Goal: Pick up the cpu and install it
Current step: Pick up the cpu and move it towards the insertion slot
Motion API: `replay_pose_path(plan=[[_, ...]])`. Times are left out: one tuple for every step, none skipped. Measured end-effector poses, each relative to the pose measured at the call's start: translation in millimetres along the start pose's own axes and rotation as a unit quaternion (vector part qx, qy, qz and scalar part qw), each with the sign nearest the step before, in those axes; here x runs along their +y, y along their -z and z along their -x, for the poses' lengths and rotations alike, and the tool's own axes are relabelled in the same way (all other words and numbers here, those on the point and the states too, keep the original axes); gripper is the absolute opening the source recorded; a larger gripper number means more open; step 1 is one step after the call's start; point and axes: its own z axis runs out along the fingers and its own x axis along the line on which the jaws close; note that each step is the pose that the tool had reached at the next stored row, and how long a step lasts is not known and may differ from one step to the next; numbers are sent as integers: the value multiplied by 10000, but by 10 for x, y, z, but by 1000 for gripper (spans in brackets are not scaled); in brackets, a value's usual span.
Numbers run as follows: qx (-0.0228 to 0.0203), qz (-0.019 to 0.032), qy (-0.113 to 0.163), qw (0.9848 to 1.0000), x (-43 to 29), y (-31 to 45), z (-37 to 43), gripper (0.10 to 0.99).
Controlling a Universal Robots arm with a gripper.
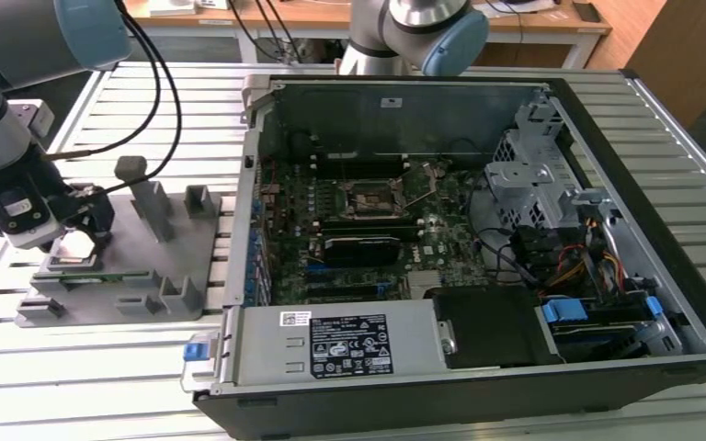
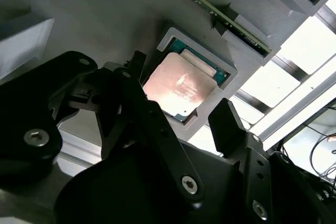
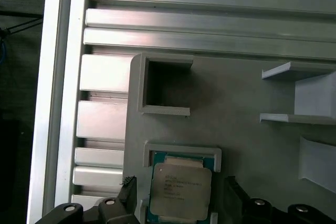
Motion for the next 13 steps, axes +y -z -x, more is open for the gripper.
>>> replay_pose_path(plan=[[0,0,0,10000,0,0,0,749],[0,0,0,10000,0,0,0,682],[0,-1,0,10000,0,0,0,682],[0,-2,0,10000,0,0,0,682],[0,-4,0,10000,0,-1,1,682],[0,-6,0,10000,0,-1,1,667],[-1,-11,0,10000,0,-2,2,667],[0,-17,0,10000,0,-1,4,600],[1,-20,0,10000,0,0,5,600],[1,-23,-1,10000,1,-1,8,588],[3,-25,-1,10000,0,1,10,588],[3,-28,1,10000,0,3,16,588],[3,-30,4,10000,-1,3,22,533]])
